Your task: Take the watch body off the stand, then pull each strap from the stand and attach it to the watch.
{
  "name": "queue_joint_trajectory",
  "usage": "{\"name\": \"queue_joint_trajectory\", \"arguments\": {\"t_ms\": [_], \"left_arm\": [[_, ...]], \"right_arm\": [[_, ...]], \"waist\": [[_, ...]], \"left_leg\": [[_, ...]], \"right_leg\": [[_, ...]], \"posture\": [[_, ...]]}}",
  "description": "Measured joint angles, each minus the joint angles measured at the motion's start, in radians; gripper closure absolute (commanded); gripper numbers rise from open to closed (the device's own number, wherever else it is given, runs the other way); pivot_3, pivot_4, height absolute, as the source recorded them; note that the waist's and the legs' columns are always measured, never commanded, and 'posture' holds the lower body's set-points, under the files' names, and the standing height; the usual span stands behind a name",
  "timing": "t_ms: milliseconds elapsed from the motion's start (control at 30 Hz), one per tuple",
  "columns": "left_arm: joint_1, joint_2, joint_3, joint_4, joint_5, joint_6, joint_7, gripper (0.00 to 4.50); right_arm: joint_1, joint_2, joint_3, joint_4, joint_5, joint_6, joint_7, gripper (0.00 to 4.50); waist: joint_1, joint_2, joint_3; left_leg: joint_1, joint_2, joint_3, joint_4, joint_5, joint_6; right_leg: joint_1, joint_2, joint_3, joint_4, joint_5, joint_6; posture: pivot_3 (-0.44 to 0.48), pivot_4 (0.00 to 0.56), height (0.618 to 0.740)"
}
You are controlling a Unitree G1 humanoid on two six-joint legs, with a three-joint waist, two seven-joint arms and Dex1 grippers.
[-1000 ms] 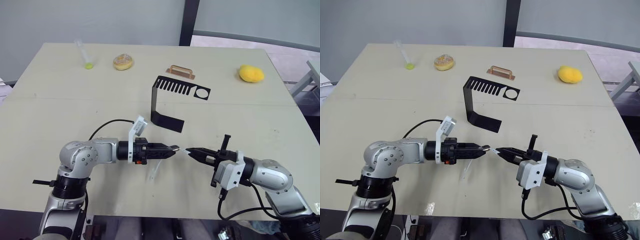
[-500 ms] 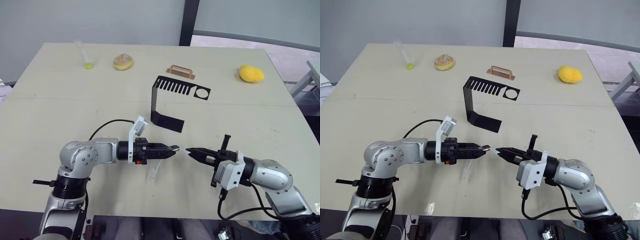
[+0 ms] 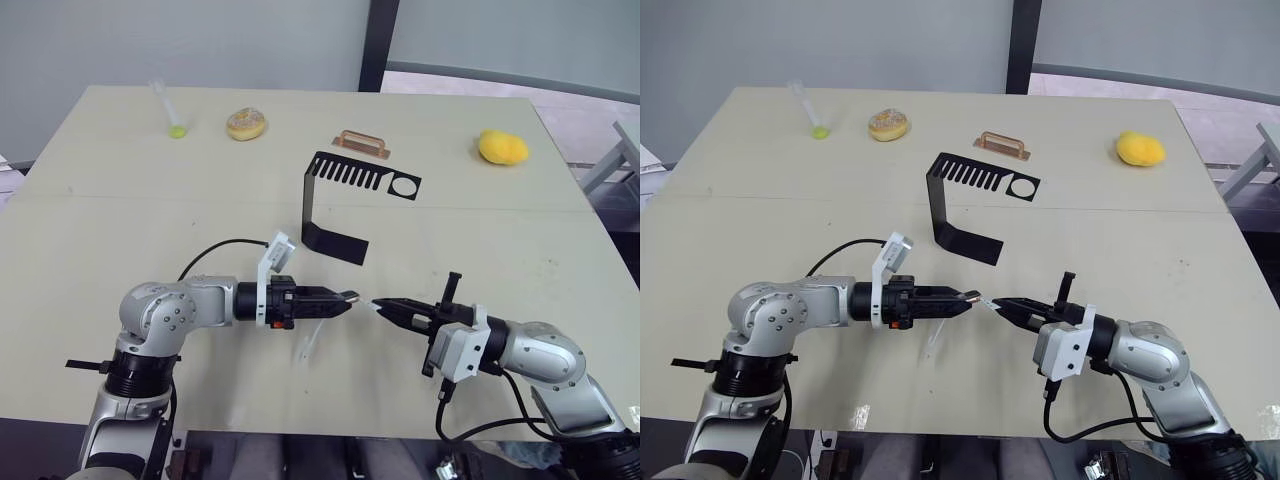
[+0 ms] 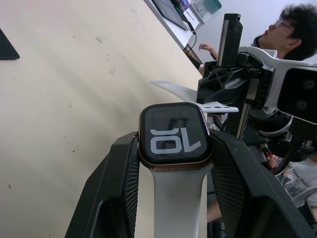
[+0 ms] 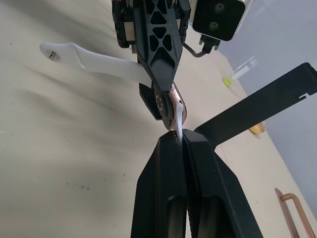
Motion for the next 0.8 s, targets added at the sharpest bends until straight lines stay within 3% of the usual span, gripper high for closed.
{"name": "queue_joint_trajectory", "arguments": {"t_ms": [800], "left_arm": [[0.002, 0.001, -0.002, -0.01, 0.0, 0.005, 0.003, 2.93]], "right_arm": [[-0.023, 0.001, 0.001, 0.002, -0.004, 0.001, 0.0, 4.5]], "waist": [[0.0, 0.0, 0.0]], "left_leg": [[0.0, 0.0, 0.0, 0.0, 0.0, 0.0]], "right_leg": [[0.0, 0.0, 0.0, 0.0, 0.0, 0.0]], "posture": [[0.0, 0.15, 0.74]]}}
